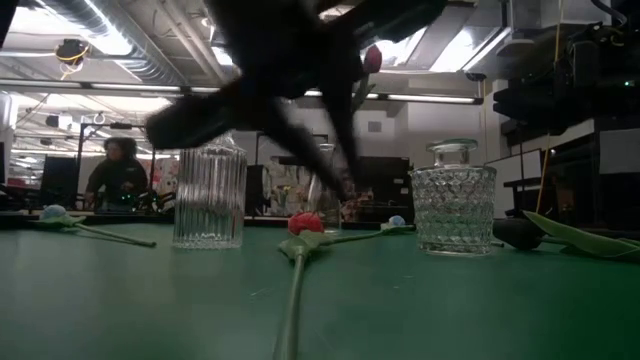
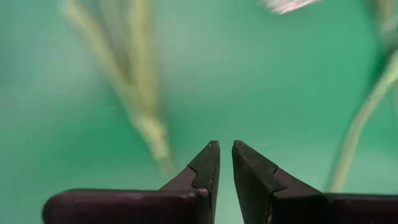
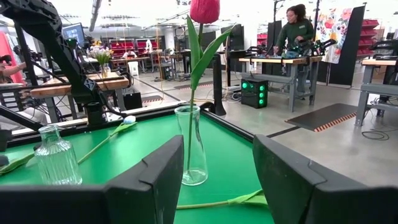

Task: Sort flowers into vase by color
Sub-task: Put the left red tulip into the top transparent vase

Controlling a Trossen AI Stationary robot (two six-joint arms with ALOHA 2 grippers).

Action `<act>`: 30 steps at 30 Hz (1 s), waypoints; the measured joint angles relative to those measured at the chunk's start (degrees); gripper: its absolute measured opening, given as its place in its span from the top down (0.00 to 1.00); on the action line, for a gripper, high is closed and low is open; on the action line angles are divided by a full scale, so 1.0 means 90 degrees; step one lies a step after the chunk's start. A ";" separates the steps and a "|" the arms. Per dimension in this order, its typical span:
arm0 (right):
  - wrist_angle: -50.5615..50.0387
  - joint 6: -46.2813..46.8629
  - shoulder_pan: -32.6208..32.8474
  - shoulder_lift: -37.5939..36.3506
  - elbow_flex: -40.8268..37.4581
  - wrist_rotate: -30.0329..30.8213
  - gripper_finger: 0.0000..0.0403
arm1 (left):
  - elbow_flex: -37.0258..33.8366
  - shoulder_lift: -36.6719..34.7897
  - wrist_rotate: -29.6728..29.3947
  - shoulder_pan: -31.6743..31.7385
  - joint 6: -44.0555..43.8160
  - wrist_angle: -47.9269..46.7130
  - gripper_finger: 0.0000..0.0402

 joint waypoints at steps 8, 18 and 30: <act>-0.0022 -0.0019 0.0000 -0.0002 0.0002 -0.0003 0.52 | 0.0682 -0.0011 0.0332 0.0015 -0.0214 -0.2011 0.89; -0.0036 -0.0087 0.0000 -0.0002 0.0001 -0.0004 0.52 | 0.0771 0.0272 0.0643 0.0087 -0.0498 -0.1837 0.89; -0.0044 -0.0185 0.0000 -0.0001 0.0002 -0.0003 0.52 | 0.0774 0.0565 0.0916 0.0166 0.0349 -0.1233 0.88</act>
